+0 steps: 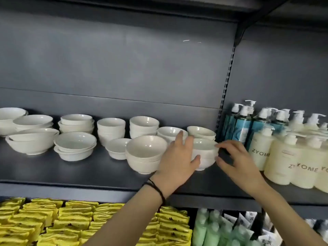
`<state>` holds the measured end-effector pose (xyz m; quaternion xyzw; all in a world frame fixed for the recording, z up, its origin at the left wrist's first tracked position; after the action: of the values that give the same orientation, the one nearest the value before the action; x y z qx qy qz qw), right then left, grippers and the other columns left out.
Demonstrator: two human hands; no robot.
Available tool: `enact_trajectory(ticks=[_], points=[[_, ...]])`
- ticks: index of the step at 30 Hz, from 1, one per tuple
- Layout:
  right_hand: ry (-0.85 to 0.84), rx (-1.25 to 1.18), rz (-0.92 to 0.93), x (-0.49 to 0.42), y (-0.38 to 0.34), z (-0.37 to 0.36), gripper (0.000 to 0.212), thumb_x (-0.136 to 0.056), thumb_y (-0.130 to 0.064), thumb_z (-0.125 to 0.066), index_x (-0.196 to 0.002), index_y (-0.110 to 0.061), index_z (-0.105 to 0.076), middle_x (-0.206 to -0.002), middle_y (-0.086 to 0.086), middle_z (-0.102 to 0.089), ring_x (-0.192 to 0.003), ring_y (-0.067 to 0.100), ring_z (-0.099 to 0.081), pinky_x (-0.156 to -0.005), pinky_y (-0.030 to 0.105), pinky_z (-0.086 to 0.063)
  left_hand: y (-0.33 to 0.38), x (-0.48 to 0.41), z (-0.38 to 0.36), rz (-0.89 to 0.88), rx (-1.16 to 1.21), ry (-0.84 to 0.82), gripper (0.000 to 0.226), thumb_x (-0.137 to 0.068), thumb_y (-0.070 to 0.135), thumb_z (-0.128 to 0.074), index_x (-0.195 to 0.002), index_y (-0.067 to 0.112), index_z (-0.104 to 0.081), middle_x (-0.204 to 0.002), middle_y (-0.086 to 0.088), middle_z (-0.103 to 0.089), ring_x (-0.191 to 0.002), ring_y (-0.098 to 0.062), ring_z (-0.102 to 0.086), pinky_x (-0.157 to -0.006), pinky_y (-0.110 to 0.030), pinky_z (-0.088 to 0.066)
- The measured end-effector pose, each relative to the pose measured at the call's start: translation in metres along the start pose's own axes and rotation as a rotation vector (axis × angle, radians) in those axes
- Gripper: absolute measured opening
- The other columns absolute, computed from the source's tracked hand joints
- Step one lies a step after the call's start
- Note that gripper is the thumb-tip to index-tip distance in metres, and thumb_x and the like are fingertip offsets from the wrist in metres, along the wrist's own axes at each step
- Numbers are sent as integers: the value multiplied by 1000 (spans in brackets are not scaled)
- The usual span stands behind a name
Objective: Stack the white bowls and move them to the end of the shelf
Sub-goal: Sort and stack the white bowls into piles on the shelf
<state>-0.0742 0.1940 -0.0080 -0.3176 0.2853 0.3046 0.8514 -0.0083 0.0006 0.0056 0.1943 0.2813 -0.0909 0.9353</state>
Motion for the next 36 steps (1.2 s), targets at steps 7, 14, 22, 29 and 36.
enact_trajectory(ticks=[7, 14, 22, 29, 36], points=[[-243, -273, -161, -11, 41, -13, 37, -89, -30, -68, -120, -41, -51, -127, -14, -51, -118, 3, -48, -102, 25, -40, -4, -22, -57, 252, 353, -67, 93, -88, 47, -65, -154, 18, -6, -158, -5, -23, -143, -22, -29, -113, -33, -30], [-344, -609, -299, -33, 57, -24, 46, -88, -30, -69, -128, -37, -49, -126, -16, -59, -115, 1, -57, -99, 28, -49, -26, -37, -78, 412, 589, 79, 82, -63, 44, -88, -132, 26, -47, -129, 10, -57, -119, -1, -53, -104, -25, -44], [-321, -708, -276, -38, 69, -30, 37, -74, -26, -83, -102, -37, -62, -115, -10, -70, -112, 6, -63, -93, 30, -54, -27, -36, -89, 448, 669, 167, 79, -52, 71, -81, -122, 41, -60, -125, 12, -63, -122, -10, -54, -103, -40, -48], [-222, -783, -244, -42, 63, -26, 38, -73, -11, -83, -101, -29, -65, -112, -8, -72, -111, 3, -61, -89, 26, -52, -16, -36, -75, 433, 498, 194, 103, -43, 76, -62, -138, 42, -42, -129, 18, -43, -132, -11, -30, -114, -35, -29], [-120, -1012, -194, -68, 42, -10, 53, -73, -14, -73, -124, -20, -59, -116, -3, -72, -104, 5, -68, -78, 17, -55, -11, -78, -53, 293, 710, 293, 84, -54, 57, -81, -127, 27, -54, -128, -2, -58, -119, -19, -57, -97, -42, -52]])
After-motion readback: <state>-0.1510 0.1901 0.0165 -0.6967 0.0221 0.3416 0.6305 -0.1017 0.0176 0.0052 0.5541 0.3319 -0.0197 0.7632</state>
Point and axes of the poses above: each hand's wrist, its own x-axis away from the middle knuckle, its own z-axis out of the back of the hand, y = z × x, the point moved 1 cm from there along -x, towards the middle knuckle
